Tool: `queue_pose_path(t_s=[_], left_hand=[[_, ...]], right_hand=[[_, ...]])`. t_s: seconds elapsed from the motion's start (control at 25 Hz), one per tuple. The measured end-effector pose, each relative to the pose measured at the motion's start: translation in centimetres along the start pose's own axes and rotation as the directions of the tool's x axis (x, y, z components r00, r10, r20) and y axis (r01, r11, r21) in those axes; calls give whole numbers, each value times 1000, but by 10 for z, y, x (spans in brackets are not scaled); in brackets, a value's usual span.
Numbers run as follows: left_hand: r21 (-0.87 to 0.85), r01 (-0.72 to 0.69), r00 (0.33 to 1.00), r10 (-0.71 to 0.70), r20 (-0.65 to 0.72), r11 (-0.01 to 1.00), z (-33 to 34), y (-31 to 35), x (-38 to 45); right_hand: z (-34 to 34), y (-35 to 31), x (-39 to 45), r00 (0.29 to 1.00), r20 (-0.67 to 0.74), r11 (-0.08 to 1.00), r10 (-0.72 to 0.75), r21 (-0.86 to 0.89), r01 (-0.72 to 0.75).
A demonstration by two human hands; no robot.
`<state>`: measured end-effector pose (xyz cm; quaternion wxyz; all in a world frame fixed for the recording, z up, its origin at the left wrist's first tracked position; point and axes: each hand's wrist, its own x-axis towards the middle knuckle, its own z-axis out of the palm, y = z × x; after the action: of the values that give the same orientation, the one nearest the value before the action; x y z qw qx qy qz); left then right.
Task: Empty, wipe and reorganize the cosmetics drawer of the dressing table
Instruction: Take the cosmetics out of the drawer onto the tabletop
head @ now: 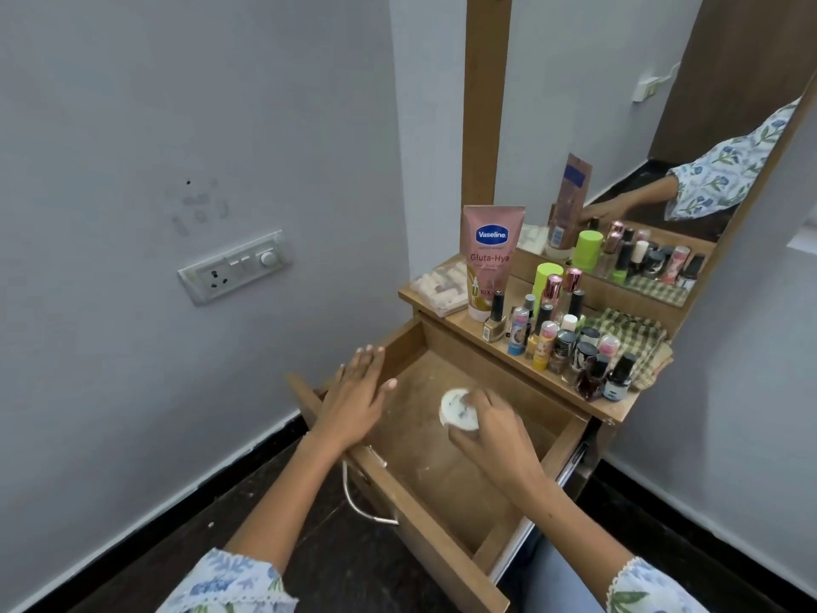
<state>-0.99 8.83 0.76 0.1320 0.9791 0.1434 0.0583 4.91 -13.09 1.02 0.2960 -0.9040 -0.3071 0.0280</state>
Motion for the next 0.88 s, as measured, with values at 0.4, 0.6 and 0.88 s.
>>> queue_pose_path(t_s=[0.4, 0.6, 0.88], left_hand=[[-37, -16, 984, 10, -176, 999, 5, 9, -5], [-20, -59, 974, 53, -222, 998, 5, 9, -6], [-55, -53, 971, 39, -238, 997, 5, 10, -8]], right_hand=[[-2, -64, 141, 967, -243, 973, -79, -232, 21], [-1, -63, 155, 959, -265, 934, -102, -358, 0], [9, -68, 152, 985, -159, 841, -73, -540, -25]])
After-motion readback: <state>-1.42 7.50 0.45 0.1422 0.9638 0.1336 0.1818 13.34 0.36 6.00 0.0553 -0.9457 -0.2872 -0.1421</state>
